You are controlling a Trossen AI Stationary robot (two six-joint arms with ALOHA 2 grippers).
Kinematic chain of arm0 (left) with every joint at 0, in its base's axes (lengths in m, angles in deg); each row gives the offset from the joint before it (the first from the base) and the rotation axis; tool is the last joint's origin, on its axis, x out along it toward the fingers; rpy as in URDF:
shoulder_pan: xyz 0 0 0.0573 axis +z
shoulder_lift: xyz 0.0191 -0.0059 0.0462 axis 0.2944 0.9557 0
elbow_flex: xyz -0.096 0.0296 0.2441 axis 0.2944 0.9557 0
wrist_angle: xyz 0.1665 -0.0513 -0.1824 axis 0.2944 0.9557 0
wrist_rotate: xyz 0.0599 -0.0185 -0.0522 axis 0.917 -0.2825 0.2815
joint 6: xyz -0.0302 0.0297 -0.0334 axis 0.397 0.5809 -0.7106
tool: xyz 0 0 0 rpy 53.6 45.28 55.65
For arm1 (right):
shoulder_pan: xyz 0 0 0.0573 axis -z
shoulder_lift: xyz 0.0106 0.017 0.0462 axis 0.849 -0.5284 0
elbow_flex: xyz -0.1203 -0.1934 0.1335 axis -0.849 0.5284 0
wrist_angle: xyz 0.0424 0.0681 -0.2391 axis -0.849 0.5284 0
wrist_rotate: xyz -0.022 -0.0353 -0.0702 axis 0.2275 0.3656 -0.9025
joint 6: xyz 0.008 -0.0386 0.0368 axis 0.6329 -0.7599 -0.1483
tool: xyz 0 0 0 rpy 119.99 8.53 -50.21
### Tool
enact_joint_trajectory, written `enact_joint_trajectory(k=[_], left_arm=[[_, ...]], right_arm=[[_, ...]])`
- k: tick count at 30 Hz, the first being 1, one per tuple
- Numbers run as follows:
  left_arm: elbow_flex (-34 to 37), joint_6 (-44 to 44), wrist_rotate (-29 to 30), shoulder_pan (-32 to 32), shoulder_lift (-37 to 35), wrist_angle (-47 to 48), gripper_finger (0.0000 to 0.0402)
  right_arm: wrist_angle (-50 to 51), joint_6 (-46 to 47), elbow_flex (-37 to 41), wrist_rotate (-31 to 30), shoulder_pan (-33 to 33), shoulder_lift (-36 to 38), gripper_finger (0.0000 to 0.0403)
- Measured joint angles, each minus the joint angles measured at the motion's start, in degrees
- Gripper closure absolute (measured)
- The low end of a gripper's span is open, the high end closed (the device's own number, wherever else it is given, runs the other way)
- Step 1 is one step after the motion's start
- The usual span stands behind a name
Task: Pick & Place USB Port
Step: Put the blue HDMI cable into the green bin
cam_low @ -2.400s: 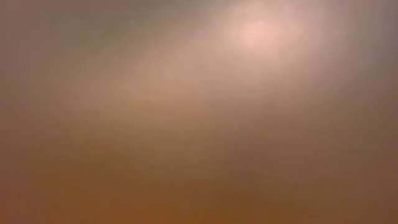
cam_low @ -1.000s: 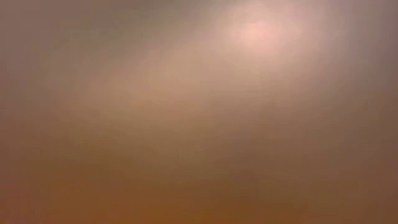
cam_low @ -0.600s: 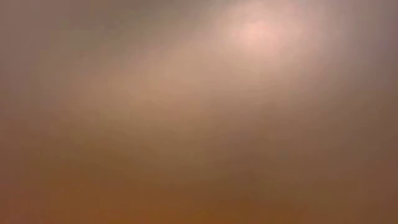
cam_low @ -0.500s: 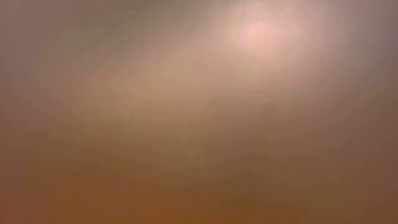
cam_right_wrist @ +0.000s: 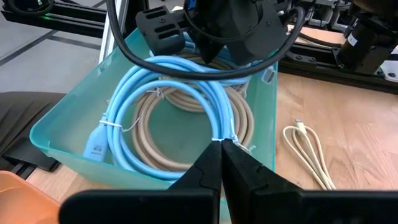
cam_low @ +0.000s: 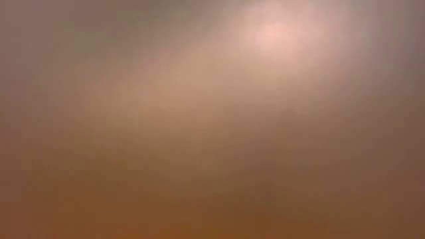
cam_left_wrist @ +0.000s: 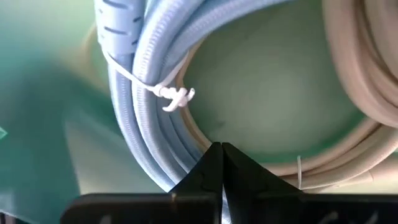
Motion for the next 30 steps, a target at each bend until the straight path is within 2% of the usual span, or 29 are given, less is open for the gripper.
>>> enact_joint_trajectory(k=[10, 18, 23, 25, 27, 30], left_arm=[[0.0, -6.0, 3.5, -2.5, -5.2, 1.6, 0.0392], [-0.6, -6.2, 6.8, -3.1, -6.0, 2.6, 0.0392], [-5.4, -5.3, 11.5, -3.2, -6.0, 10.1, 0.0392], [-8.3, -5.2, 15.5, -3.2, -6.1, 14.1, 0.0392], [-10.9, -4.1, 23.2, -3.4, -6.7, 15.2, 0.0392], [-12.6, 2.5, 37.1, -3.3, -7.9, 8.6, 0.0392]], right_arm=[[0.0, 0.0, 0.0, 0.0, 0.0, 0.0, 0.0403], [0.1, 0.0, 0.0, 0.0, 0.0, 0.0, 0.0403], [0.1, 0.0, 0.0, 0.0, 0.0, 0.0, 0.0403], [0.0, 0.0, 0.0, 0.0, 0.0, 0.0, 0.0403], [0.0, 0.0, 0.0, 0.0, 0.0, 0.0, 0.0403], [0.0, 0.0, 0.0, 0.0, 0.0, 0.0, 0.0403]])
